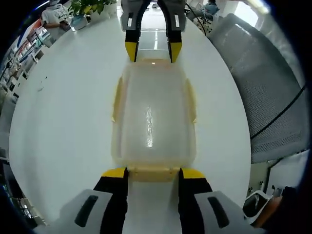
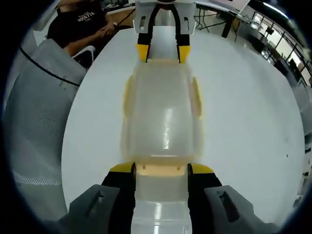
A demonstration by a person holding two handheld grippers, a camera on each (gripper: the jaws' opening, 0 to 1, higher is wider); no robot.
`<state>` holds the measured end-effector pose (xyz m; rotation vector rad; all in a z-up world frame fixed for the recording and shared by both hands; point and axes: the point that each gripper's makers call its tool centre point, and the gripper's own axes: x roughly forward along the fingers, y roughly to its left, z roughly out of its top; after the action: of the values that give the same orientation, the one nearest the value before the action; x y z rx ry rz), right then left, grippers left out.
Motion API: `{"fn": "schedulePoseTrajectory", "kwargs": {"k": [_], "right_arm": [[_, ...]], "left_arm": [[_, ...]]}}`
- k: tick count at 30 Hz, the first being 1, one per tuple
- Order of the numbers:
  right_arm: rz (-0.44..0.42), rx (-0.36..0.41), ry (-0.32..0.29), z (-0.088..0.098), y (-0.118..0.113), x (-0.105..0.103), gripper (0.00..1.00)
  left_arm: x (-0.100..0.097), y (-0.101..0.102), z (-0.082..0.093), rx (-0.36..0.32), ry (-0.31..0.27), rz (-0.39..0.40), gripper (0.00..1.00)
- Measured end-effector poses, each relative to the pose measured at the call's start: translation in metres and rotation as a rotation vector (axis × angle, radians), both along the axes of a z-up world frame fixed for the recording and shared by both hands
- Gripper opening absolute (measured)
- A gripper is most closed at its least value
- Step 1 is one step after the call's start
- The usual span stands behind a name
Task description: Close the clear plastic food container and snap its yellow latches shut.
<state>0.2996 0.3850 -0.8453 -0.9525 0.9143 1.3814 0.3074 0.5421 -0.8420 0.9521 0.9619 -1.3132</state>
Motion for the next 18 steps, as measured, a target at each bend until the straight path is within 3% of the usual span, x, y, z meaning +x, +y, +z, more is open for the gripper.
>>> {"fn": "schedulePoseTrajectory", "kwargs": {"k": [18], "right_arm": [[-0.016, -0.034, 0.007, -0.0001, 0.0003, 0.0009, 0.36]], "left_arm": [[-0.0012, -0.0003, 0.0001, 0.022, 0.001, -0.003, 0.34]]}}
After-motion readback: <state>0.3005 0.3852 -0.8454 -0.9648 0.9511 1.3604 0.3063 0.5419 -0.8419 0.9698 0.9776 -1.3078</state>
